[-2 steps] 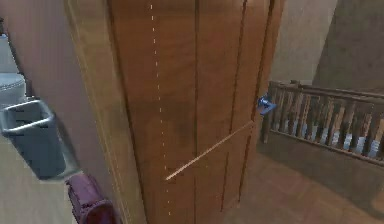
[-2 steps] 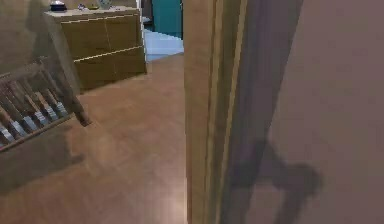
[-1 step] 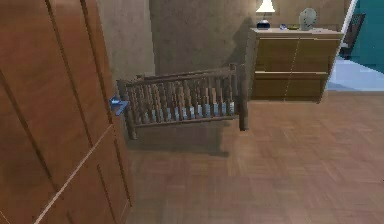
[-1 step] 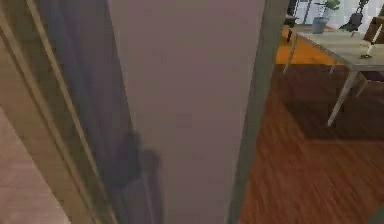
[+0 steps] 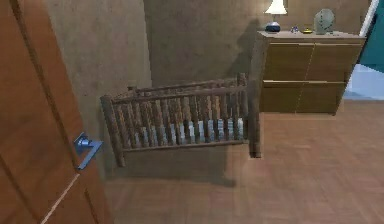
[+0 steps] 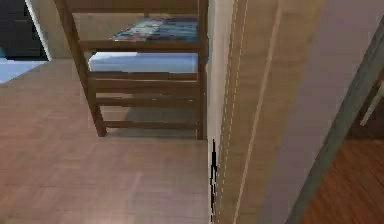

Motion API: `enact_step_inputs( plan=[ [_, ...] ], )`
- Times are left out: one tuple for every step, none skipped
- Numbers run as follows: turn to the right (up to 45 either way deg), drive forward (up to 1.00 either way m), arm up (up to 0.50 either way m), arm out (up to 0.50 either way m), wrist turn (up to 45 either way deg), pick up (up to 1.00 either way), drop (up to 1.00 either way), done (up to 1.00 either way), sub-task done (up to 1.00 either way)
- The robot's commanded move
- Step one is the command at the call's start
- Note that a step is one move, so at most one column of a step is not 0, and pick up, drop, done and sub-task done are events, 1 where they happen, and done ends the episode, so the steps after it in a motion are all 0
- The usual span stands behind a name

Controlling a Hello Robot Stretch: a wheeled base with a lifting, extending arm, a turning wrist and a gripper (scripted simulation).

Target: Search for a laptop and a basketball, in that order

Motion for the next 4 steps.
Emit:
enact_step_inputs(
  plan=[
    [45.0,0.0,0.0,0.0,0.0,0.0,0.0,0.0,0.0],
    [0.0,1.0,0.0,0.0,0.0,0.0,0.0,0.0,0.0],
    [0.0,1.0,0.0,0.0,0.0,0.0,0.0,0.0,0.0],
    [0.0,1.0,0.0,0.0,0.0,0.0,0.0,0.0,0.0]
  ],
)
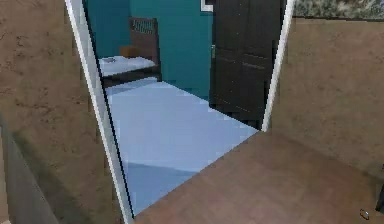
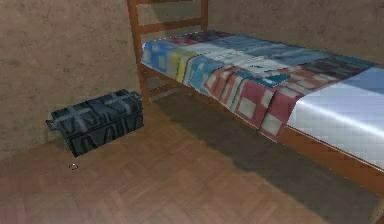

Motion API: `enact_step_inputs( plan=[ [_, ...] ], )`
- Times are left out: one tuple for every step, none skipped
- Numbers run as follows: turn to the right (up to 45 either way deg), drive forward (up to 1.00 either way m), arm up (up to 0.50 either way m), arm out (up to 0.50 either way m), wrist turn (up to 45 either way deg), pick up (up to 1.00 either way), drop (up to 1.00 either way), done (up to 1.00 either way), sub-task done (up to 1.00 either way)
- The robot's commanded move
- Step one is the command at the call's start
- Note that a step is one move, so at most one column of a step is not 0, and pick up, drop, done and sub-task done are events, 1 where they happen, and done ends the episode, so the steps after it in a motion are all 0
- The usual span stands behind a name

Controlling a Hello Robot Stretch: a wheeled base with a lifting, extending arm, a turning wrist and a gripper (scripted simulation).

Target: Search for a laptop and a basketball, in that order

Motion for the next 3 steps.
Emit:
enact_step_inputs(
  plan=[
    [0.0,0.1,0.0,0.0,0.0,0.0,0.0,0.0,0.0],
    [12.0,0.0,0.0,0.0,0.0,0.0,0.0,0.0,0.0],
    [0.0,1.0,0.0,0.0,0.0,0.0,0.0,0.0,0.0]
  ],
)
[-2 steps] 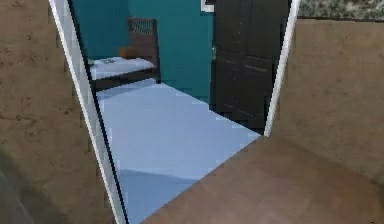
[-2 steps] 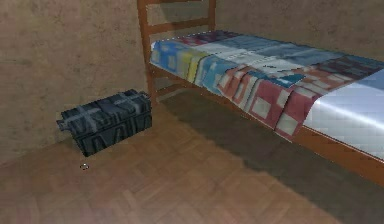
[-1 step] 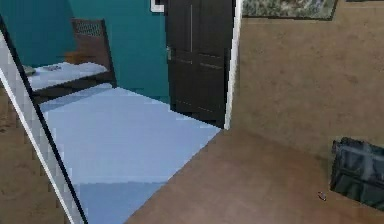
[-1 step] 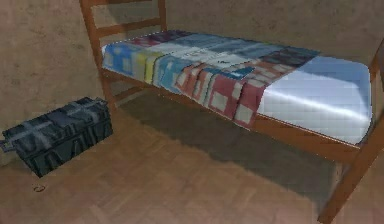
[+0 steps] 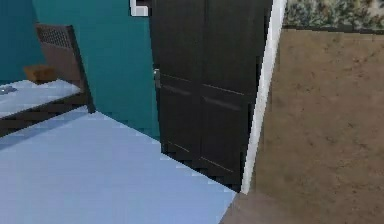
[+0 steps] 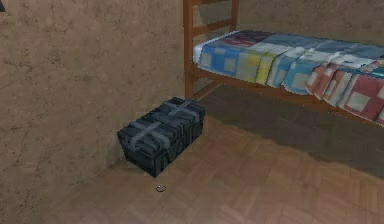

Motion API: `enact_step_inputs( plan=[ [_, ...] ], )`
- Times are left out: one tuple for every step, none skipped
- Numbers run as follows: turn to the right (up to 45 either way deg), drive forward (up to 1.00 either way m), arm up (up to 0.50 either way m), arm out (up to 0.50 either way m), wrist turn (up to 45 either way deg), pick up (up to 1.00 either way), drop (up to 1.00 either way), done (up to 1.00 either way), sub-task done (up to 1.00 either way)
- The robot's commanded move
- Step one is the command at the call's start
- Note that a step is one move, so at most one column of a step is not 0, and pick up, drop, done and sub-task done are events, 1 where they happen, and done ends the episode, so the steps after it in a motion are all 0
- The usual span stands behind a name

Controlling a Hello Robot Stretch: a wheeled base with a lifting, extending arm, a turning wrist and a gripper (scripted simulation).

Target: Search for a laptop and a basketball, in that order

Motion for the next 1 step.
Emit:
enact_step_inputs(
  plan=[
    [0.0,0.2,0.0,0.0,0.0,0.0,0.0,0.0,0.0]
  ],
)
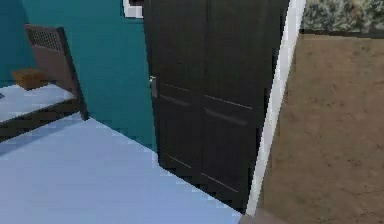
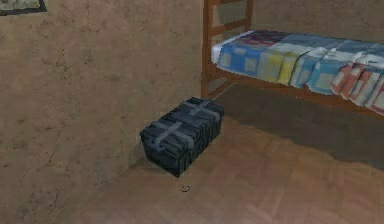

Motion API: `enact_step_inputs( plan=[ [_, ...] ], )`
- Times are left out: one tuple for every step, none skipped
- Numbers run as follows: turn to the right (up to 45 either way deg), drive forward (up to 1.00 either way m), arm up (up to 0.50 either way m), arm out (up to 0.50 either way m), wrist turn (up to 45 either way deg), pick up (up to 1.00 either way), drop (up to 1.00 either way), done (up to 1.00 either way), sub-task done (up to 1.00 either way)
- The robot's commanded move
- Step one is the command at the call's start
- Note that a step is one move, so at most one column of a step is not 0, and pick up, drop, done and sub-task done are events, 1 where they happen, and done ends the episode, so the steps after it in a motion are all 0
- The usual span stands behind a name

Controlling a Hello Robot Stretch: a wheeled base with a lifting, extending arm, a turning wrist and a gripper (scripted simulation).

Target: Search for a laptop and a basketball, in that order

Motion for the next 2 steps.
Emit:
enact_step_inputs(
  plan=[
    [-45.0,0.0,0.0,0.0,0.0,0.0,0.0,0.0,0.0],
    [-6.0,0.0,0.0,0.0,0.0,0.0,0.0,0.0,0.0]
  ],
)
